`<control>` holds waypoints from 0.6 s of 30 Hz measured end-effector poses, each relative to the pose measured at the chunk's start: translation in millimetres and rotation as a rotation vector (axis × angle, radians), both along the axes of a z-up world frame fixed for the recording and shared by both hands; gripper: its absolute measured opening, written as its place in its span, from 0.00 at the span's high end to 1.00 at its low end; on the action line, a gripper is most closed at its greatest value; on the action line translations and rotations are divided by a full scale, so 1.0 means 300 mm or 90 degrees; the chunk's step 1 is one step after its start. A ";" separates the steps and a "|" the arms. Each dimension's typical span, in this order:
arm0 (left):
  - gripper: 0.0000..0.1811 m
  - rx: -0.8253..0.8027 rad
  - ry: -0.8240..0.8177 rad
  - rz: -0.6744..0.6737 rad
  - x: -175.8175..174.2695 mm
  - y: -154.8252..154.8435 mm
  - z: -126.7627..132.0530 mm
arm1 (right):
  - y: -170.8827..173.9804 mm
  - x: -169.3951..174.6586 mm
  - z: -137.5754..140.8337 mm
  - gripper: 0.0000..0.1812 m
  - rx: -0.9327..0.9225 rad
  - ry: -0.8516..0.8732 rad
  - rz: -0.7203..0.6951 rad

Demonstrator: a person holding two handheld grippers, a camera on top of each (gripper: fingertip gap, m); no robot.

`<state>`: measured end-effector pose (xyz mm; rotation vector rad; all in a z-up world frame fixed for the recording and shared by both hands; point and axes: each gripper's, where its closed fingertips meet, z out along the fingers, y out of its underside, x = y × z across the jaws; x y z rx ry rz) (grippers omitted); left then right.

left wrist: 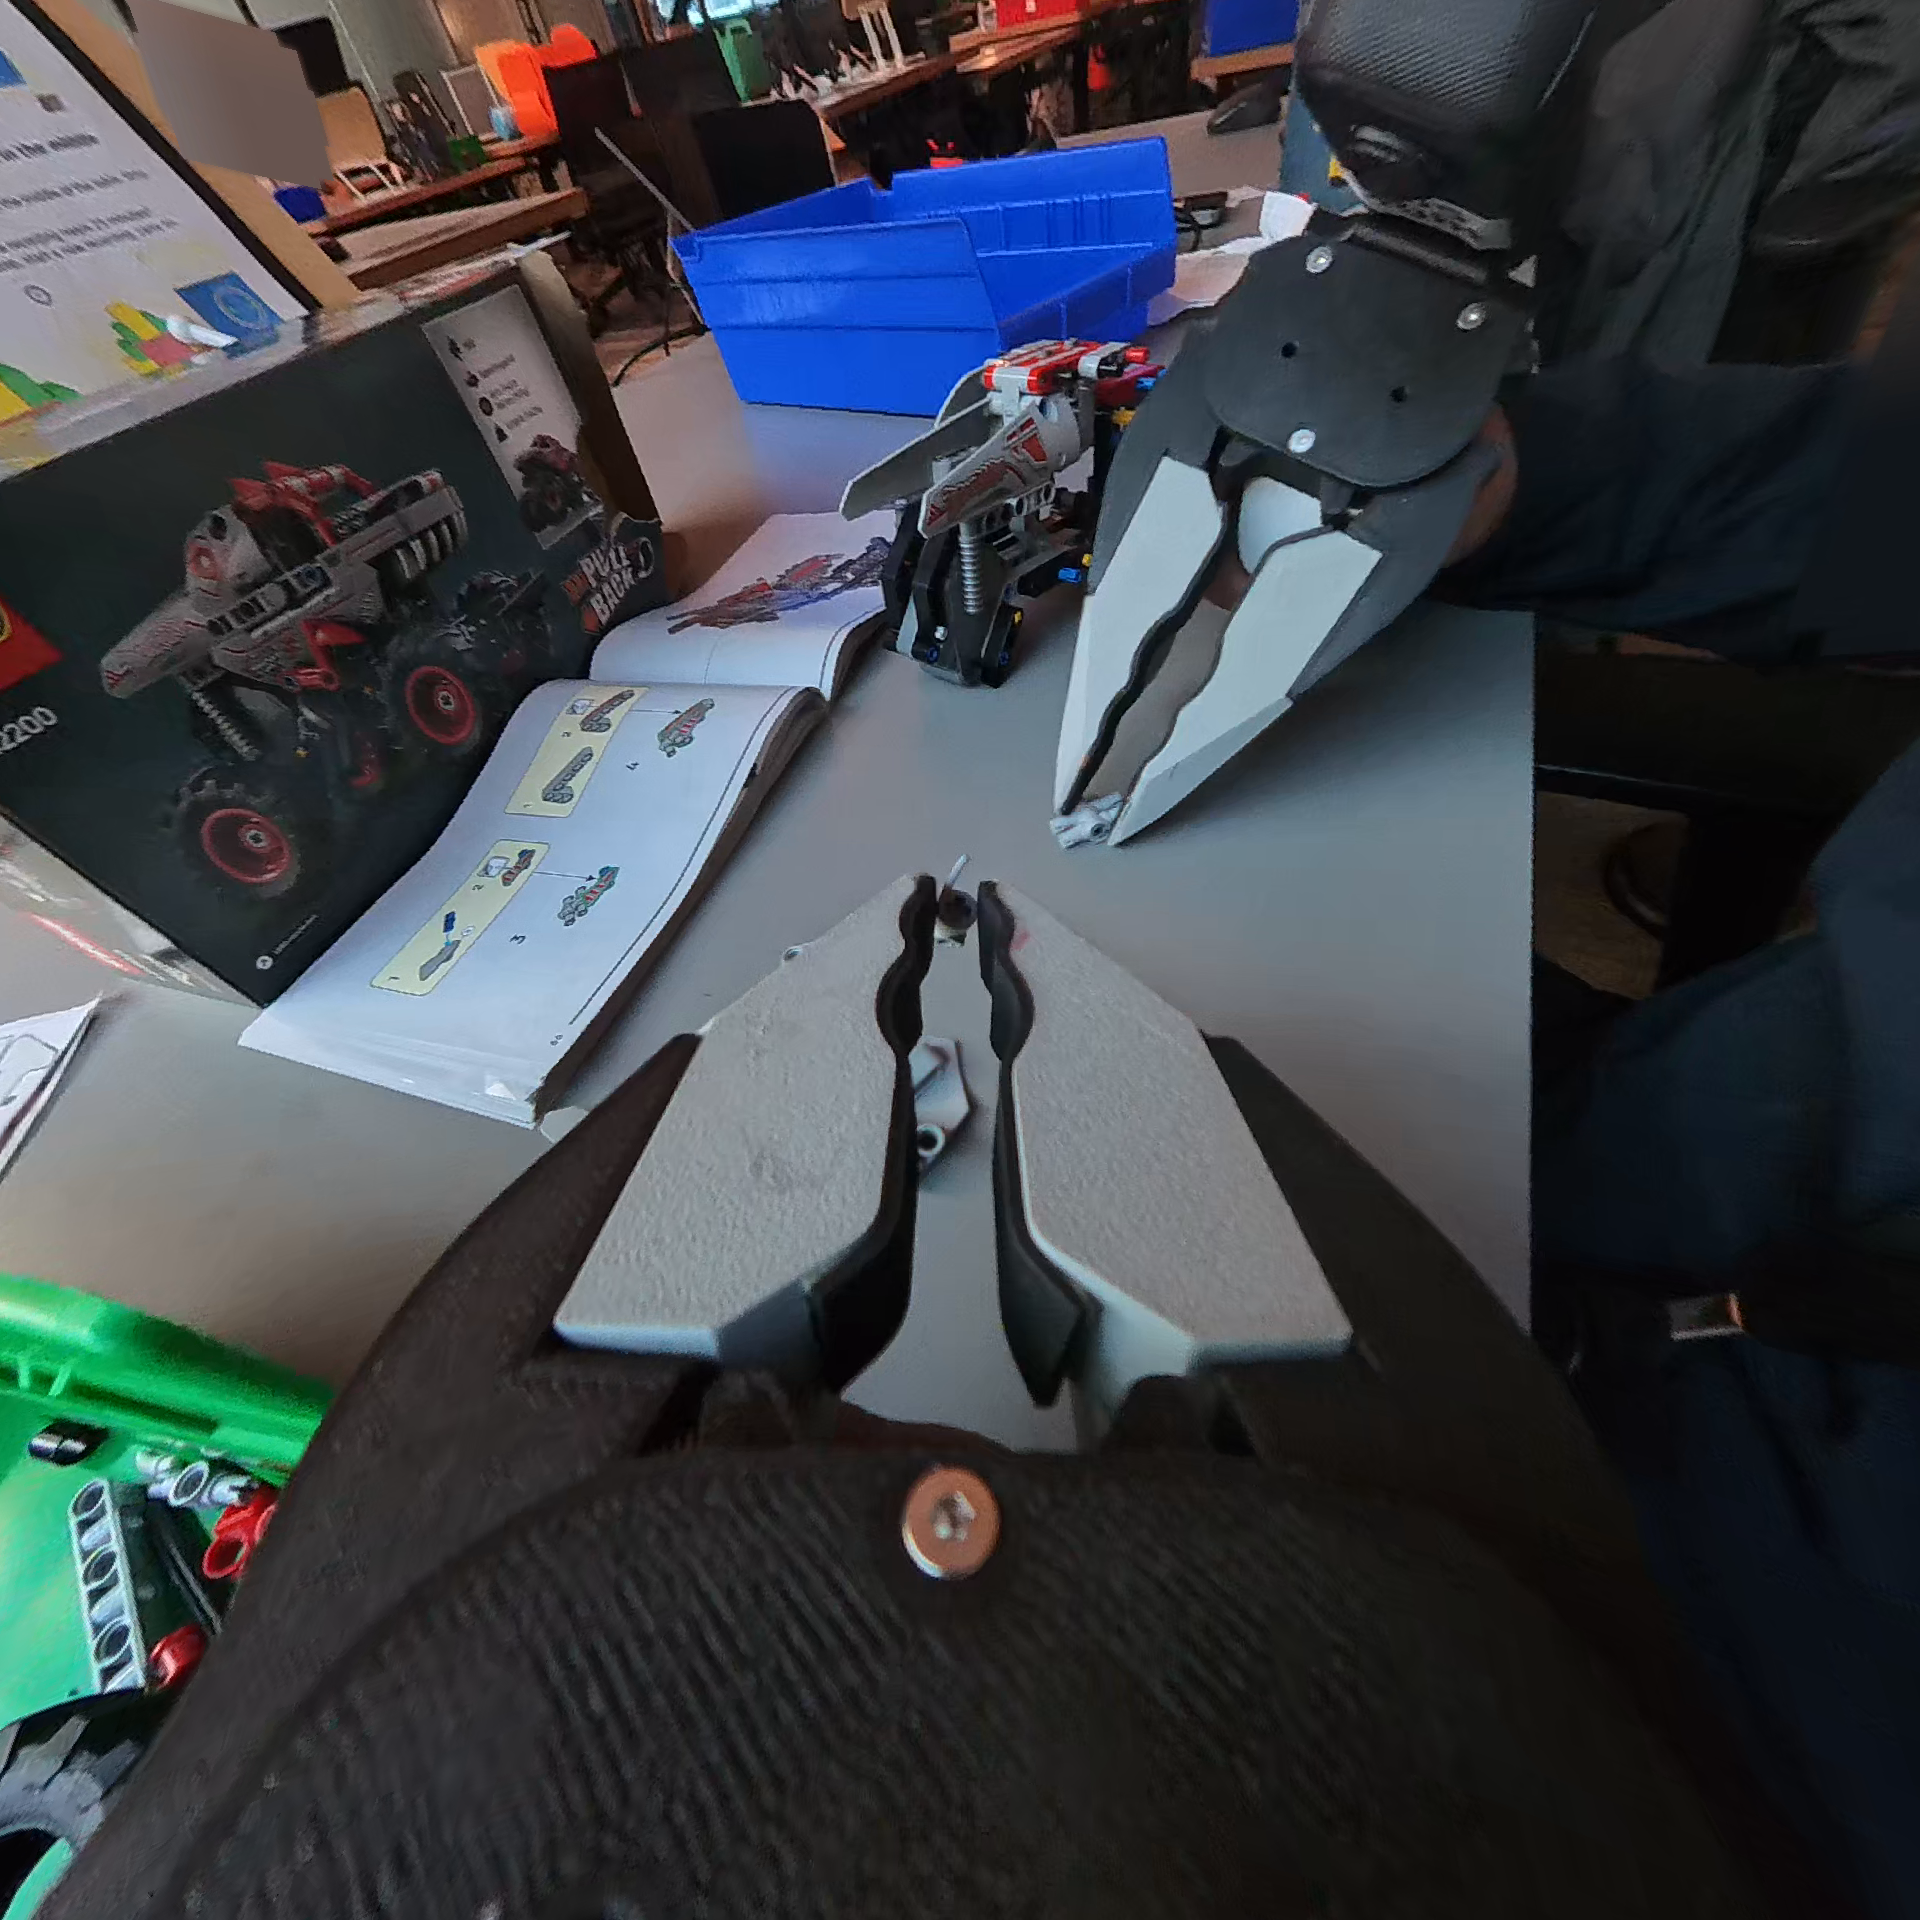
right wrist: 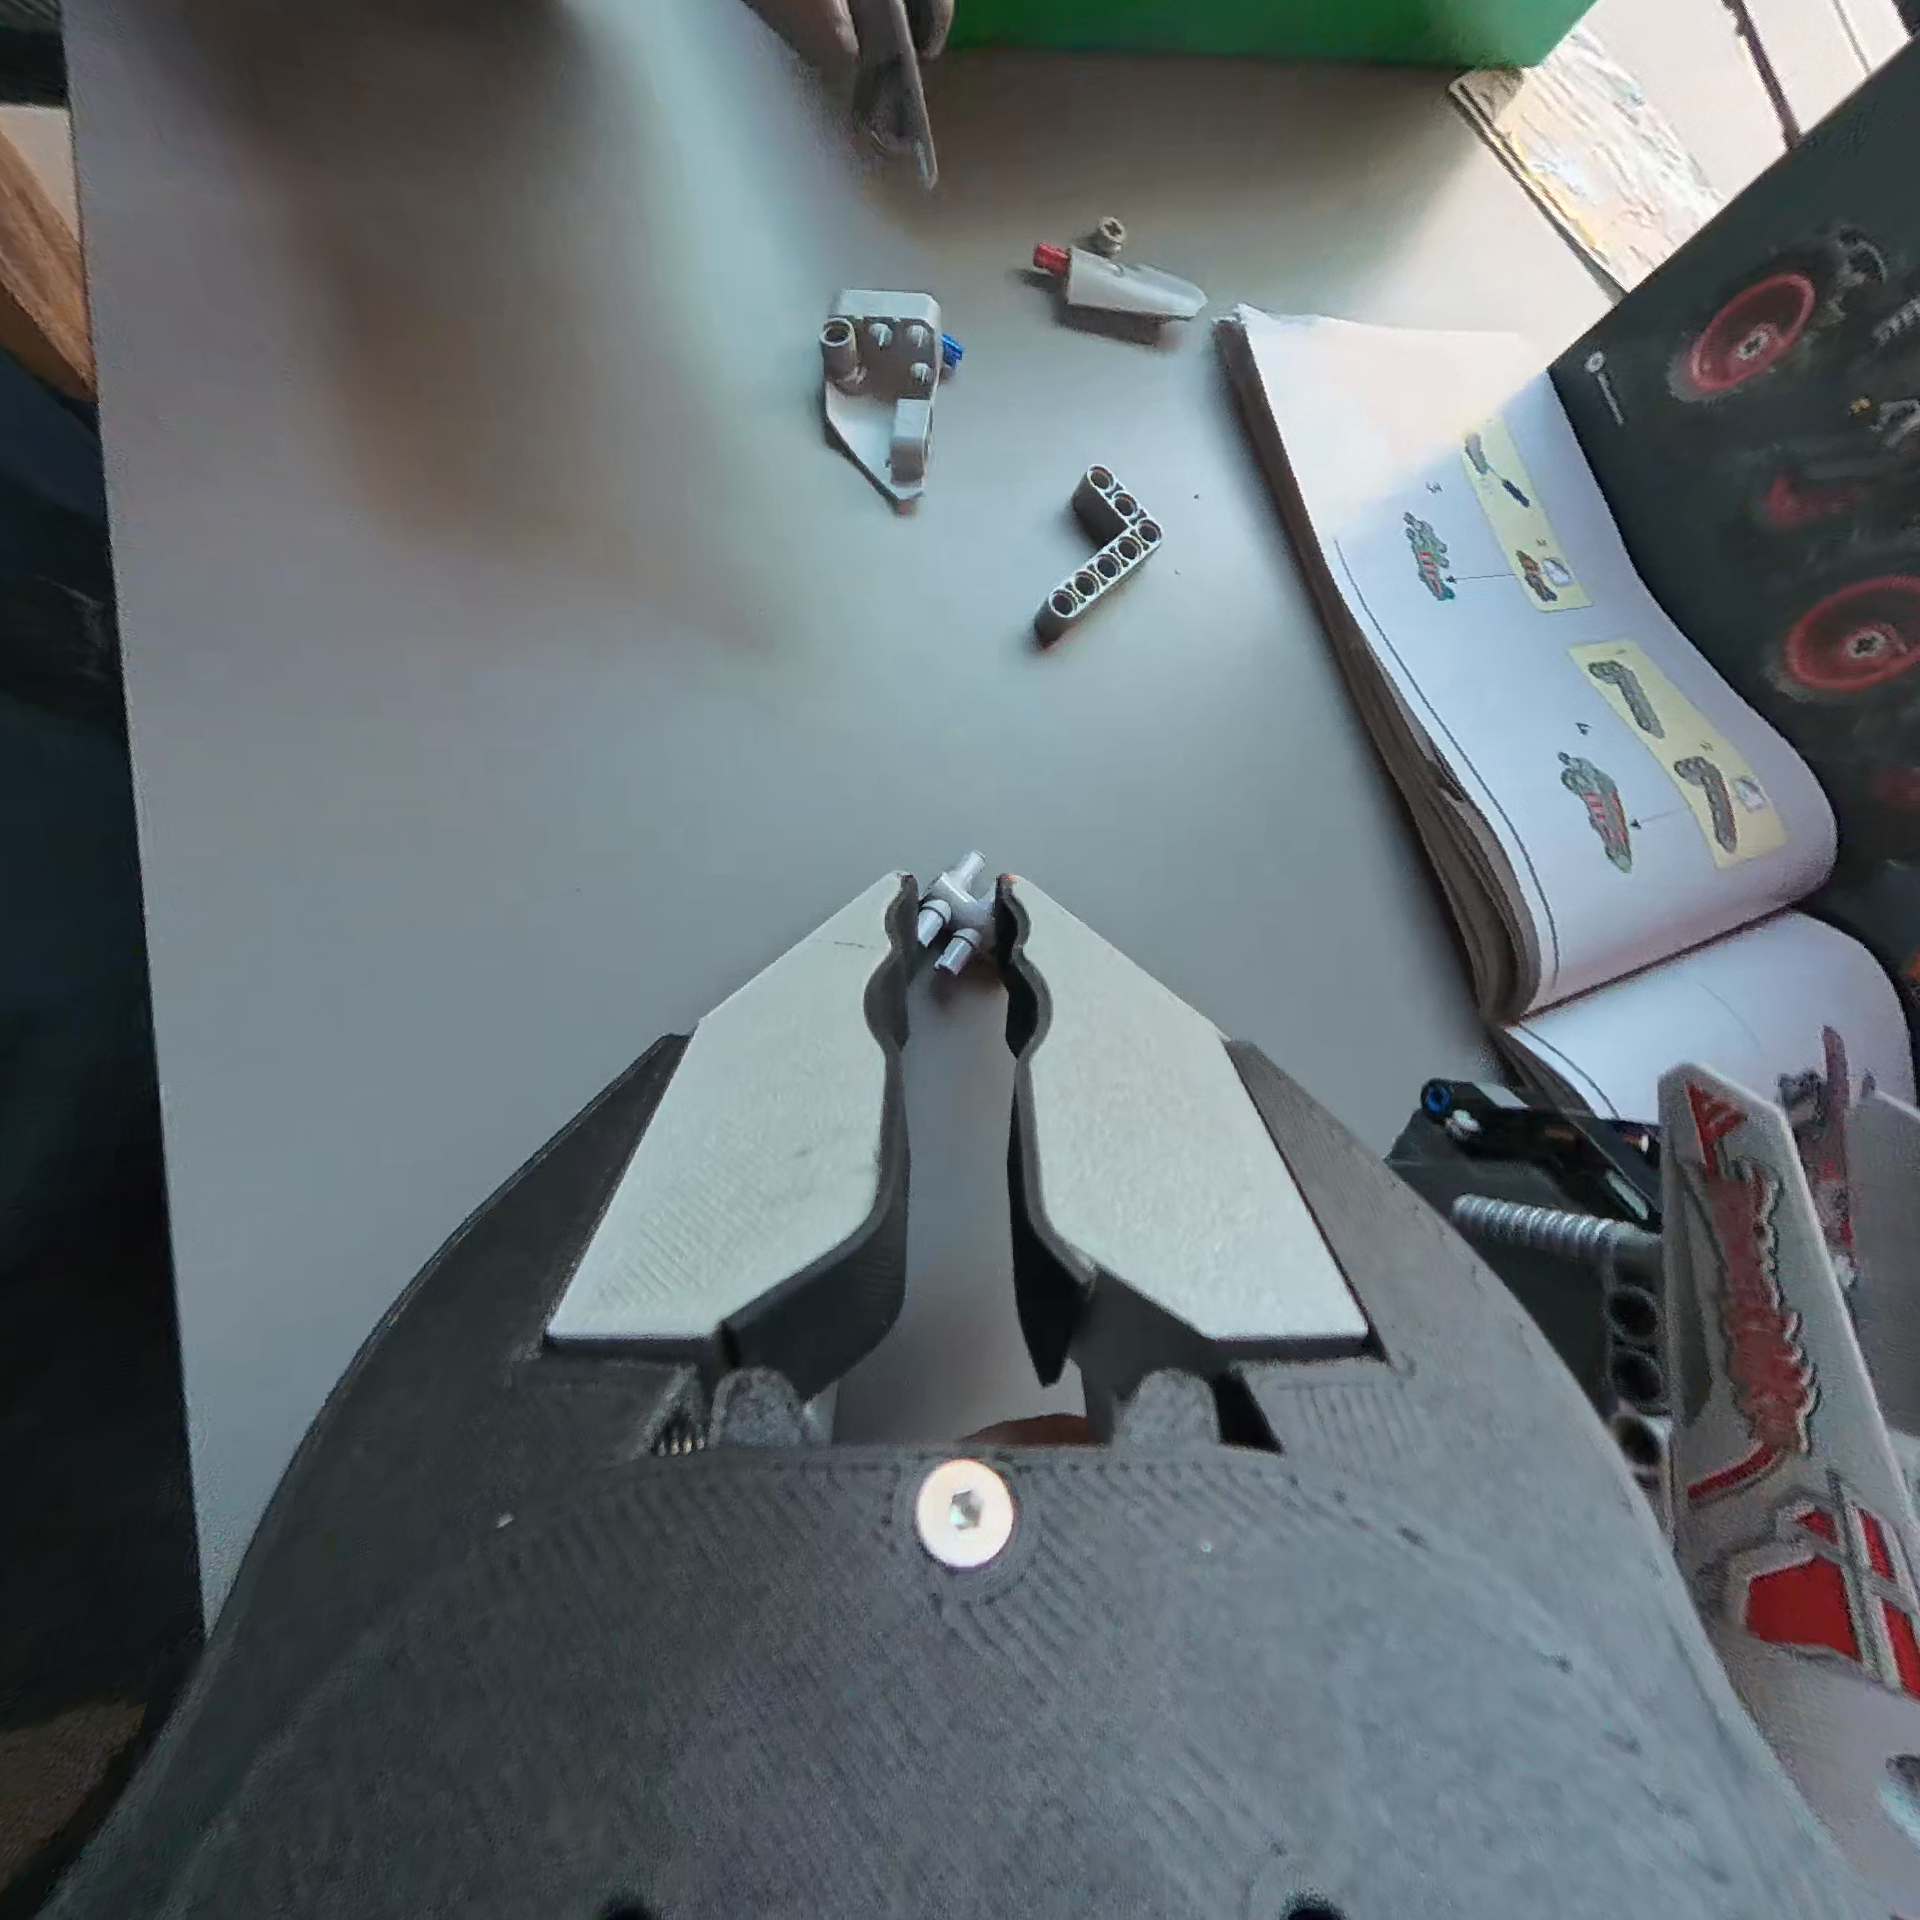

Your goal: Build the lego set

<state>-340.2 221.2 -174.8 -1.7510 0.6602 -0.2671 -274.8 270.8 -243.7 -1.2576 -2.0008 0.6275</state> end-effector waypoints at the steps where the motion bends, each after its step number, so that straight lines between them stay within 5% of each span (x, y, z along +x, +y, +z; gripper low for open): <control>1: 0.97 0.002 0.000 0.008 -0.005 0.003 0.001 | 0.000 0.002 0.004 0.94 -0.008 0.010 -0.001; 18: 0.98 -0.022 -0.041 0.027 -0.021 0.014 0.002 | 0.013 -0.005 0.054 0.93 -0.011 0.076 -0.010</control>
